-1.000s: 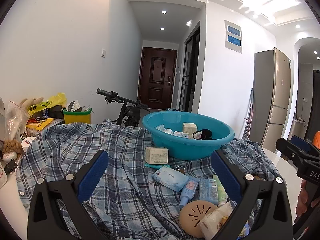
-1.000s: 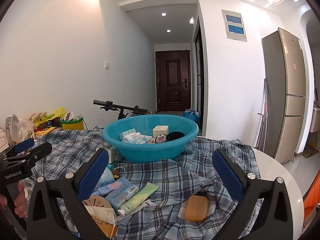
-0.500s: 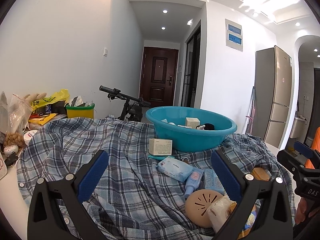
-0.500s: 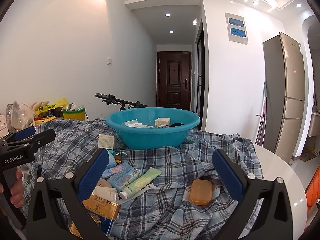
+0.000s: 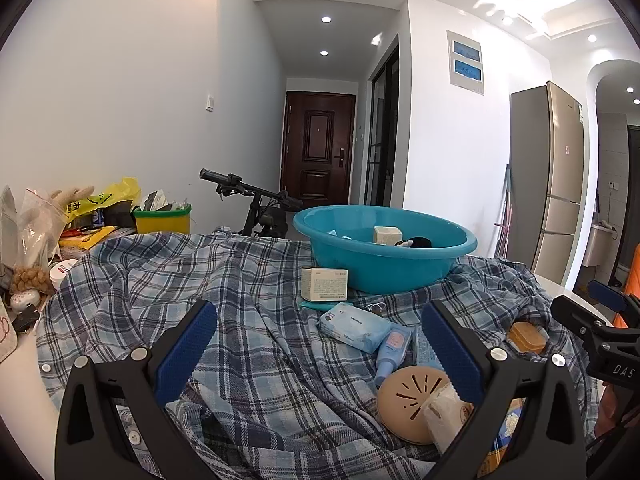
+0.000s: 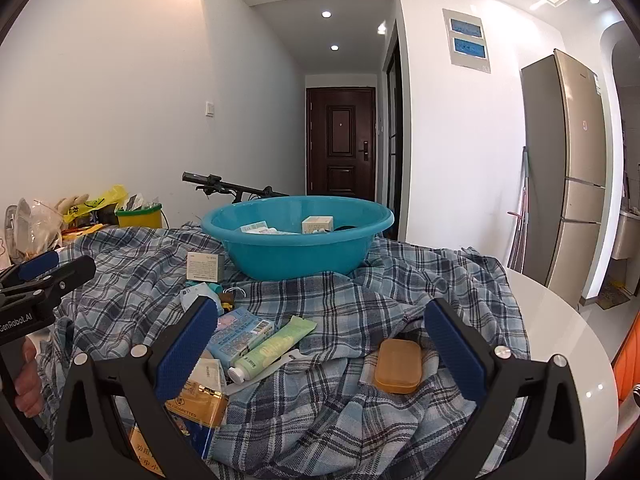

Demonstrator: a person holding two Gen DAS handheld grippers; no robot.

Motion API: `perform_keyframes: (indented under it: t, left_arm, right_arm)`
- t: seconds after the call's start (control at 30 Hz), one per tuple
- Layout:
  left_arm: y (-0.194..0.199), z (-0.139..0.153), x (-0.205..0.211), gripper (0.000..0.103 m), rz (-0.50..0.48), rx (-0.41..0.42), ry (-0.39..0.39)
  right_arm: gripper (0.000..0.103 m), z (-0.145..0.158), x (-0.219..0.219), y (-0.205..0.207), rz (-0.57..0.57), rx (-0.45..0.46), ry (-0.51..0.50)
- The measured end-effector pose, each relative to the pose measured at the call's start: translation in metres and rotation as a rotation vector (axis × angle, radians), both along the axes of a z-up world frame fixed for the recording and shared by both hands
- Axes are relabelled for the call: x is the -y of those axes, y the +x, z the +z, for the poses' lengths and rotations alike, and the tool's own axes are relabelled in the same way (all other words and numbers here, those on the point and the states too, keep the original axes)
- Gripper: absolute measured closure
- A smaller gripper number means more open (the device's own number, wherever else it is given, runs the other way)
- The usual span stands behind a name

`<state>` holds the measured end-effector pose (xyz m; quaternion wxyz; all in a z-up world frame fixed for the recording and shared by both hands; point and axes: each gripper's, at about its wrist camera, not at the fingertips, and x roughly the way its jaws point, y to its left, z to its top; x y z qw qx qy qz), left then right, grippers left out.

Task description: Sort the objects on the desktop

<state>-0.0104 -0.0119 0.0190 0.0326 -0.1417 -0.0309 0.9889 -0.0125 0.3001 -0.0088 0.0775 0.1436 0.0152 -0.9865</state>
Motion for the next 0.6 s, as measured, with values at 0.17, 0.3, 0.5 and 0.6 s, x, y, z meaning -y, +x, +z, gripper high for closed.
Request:
perform_keyframes:
  t: [0.17, 0.3, 0.5, 0.6]
  left_arm:
    - [-0.0021, -0.0019, -0.0070, 0.000, -0.008, 0.016, -0.033]
    - [-0.0033, -0.0035, -0.0064, 0.000, 0.015, 0.030, -0.036]
    - [-0.0042, -0.0048, -0.0060, 0.000, 0.006, 0.038, -0.037]
    - [-0.0035, -0.0042, -0.0057, 0.000, 0.007, 0.041, -0.034]
  right_arm:
    - [0.000, -0.0005, 0.0027, 0.0003, -0.006, 0.002, 0.015]
    - [0.000, -0.0004, 0.0019, 0.0004, -0.013, 0.003, 0.007]
    - [0.000, 0.0002, -0.0019, -0.0005, -0.015, 0.009, -0.010]
    - [0.000, 0.0001, -0.0022, -0.0003, -0.016, 0.009, -0.007]
